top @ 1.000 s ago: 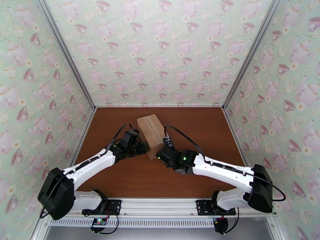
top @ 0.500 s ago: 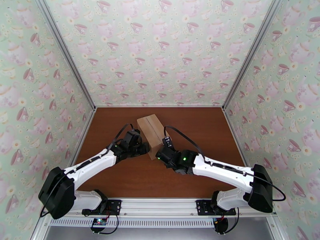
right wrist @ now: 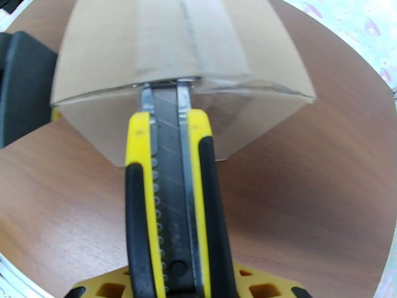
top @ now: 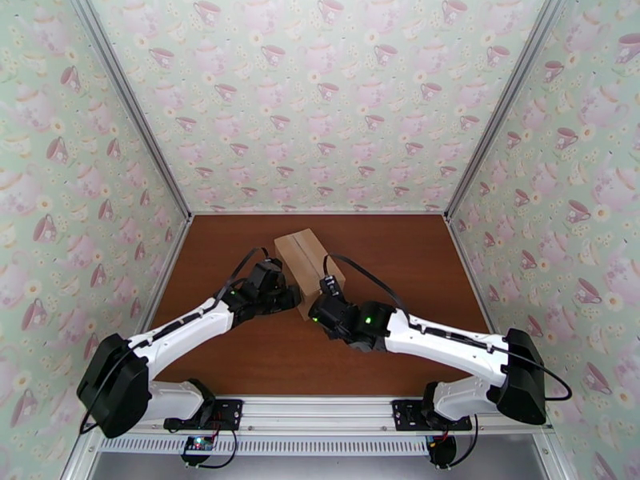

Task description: Unpack the express box

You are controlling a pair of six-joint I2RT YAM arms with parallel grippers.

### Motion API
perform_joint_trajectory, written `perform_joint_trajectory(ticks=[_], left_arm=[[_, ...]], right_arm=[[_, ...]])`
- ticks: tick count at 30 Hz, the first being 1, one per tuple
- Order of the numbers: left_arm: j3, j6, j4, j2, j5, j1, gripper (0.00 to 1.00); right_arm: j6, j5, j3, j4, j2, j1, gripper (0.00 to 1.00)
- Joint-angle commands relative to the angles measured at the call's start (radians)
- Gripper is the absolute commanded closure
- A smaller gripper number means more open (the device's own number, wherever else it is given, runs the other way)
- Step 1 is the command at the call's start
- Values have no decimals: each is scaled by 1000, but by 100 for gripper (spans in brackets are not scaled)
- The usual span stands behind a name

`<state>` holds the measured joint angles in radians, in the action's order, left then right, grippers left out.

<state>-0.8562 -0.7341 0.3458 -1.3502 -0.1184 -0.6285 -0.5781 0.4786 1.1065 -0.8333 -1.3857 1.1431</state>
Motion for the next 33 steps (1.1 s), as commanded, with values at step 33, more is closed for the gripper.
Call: perform_joint_trajectory(ticks=[33], left_arm=[[-256, 150, 205, 78, 210, 53, 49]], right_arm=[[-14, 3, 7, 26, -18, 61, 100]])
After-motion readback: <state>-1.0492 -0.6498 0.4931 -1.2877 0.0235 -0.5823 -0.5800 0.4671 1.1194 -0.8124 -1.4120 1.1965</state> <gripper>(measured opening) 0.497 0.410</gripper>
